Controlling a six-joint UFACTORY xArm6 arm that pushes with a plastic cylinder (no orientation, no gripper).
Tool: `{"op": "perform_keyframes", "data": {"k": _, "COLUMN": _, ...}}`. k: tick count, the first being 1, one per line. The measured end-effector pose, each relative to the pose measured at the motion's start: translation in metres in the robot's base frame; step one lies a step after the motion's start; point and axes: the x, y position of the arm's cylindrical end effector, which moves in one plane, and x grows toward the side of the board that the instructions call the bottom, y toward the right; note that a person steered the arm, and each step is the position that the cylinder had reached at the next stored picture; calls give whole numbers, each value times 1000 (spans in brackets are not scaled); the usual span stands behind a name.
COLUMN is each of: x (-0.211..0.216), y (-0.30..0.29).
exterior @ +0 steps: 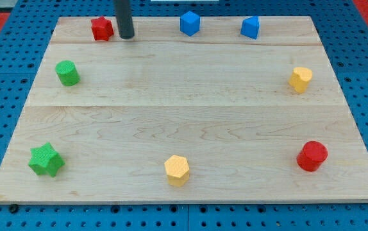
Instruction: Push the blue cube to the left of the blue triangle
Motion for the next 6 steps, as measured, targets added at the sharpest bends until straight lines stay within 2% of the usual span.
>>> {"op": "perform_keyframes", "data": {"k": 1, "x": -18, "y": 9}}
{"op": "perform_keyframes", "data": {"k": 2, "x": -18, "y": 83}}
{"op": "perform_keyframes", "data": {"k": 4, "x": -35, "y": 158}}
{"op": "perform_keyframes", "data": {"k": 5, "x": -32, "y": 188}}
{"op": "perform_keyframes", "data": {"k": 6, "x": -28, "y": 183}}
